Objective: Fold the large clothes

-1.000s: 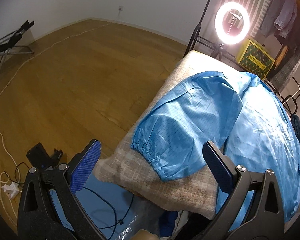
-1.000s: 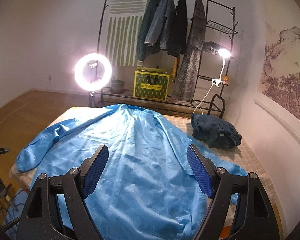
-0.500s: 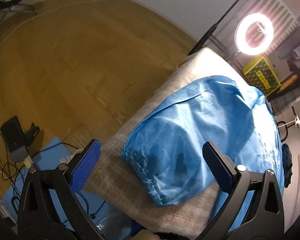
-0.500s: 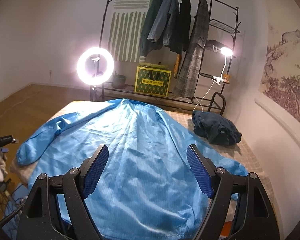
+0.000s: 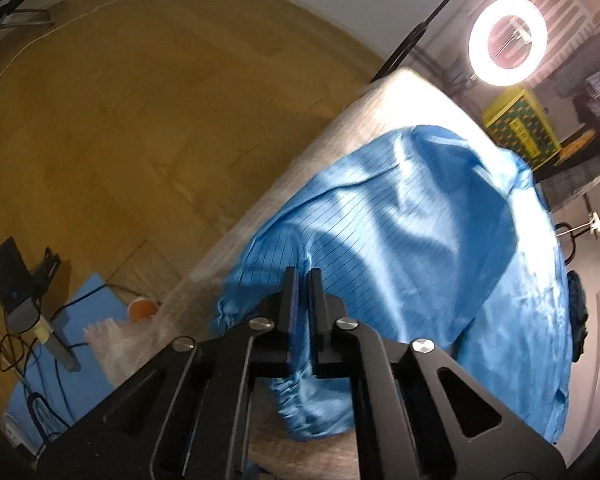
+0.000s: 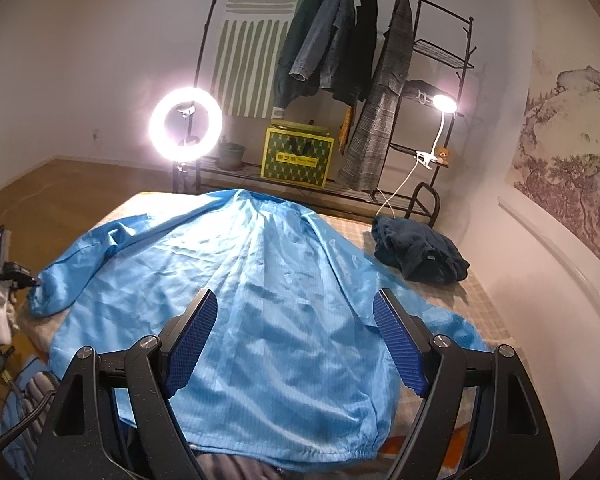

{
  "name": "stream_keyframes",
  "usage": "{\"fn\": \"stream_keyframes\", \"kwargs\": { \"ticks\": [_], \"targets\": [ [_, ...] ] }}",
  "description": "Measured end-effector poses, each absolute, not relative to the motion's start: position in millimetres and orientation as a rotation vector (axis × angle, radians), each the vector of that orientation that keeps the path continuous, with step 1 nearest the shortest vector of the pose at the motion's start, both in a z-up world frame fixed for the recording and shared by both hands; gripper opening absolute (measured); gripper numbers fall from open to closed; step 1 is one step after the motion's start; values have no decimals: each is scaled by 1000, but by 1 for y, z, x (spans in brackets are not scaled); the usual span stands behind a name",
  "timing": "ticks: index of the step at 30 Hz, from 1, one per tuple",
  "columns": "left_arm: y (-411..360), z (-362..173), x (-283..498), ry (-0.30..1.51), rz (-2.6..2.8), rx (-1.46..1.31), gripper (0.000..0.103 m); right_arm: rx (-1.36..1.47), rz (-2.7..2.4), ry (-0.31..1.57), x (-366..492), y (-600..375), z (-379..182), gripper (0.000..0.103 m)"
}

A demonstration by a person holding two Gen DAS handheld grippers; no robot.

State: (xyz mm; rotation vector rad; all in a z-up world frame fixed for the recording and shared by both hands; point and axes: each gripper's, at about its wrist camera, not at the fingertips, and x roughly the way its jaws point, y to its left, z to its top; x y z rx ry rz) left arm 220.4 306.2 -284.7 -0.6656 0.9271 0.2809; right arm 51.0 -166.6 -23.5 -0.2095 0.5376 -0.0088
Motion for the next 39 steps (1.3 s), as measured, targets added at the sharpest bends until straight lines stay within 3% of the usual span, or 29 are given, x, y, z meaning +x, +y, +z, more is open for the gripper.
{"fn": "stream_keyframes", "kwargs": {
  "ticks": [10,17,22,29,39],
  "targets": [
    [270,-200,204,720,103,-613,0,-182,37,553,47,-166,-17,80],
    [185,-133,186,631,-98,-425,0,-143,128,596,66,-163,-15,80],
    [107,-104,147,609,-256,-249,0,67,243,698,122,-185,-31,80],
    [7,-142,110,765,-373,35,0,262,363,858,211,-198,-100,80],
    [-29,-200,99,917,-398,201,0,318,523,1124,268,-151,-183,80]
  ]
}}
